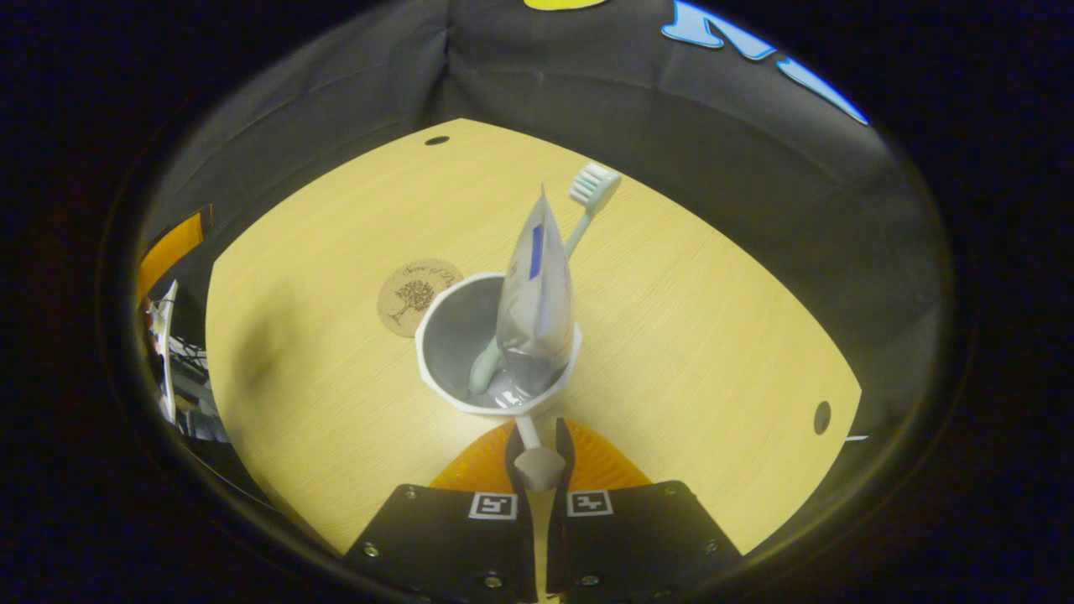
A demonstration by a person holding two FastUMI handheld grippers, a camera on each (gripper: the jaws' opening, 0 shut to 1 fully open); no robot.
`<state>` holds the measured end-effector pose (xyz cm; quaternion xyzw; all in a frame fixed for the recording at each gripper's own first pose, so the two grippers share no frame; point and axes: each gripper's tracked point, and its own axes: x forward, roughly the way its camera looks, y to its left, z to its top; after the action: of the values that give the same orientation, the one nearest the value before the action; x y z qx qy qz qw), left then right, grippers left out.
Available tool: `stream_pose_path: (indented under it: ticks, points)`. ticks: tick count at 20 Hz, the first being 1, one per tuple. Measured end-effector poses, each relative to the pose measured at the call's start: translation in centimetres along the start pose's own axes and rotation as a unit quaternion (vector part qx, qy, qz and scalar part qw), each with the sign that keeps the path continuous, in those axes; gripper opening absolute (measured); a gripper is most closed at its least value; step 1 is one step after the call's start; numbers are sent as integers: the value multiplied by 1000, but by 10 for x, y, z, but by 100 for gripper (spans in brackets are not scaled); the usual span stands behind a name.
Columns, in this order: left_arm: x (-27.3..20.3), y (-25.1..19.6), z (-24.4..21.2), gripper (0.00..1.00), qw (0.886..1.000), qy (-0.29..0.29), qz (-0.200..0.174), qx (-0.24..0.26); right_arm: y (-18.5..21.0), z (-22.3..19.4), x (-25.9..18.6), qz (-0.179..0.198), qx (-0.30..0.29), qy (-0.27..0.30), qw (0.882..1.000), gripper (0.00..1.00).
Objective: Put the toothbrush and toothpaste on the desktop into the cup, then pick up the cup and place it on the coaster on the desktop.
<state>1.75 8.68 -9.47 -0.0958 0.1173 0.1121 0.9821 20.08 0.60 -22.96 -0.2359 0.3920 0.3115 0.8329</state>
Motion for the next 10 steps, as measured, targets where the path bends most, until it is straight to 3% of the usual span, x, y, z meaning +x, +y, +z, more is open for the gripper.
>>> stream_pose_path:
  ticks: [6, 7, 10]
  points:
    - [-6, 12, -2, 90, 1000, -1, 4, 0, 25, 32, -20, 20, 14, -26, 999, 7]
    - [-8, 15, -2, 90, 1000, -2, 5, 0, 29, 38, -19, 24, 16, -30, 999, 10]
    - [-14, 26, -3, 90, 1000, -1, 9, 1, 47, 54, -12, 30, 17, -39, 999, 7]
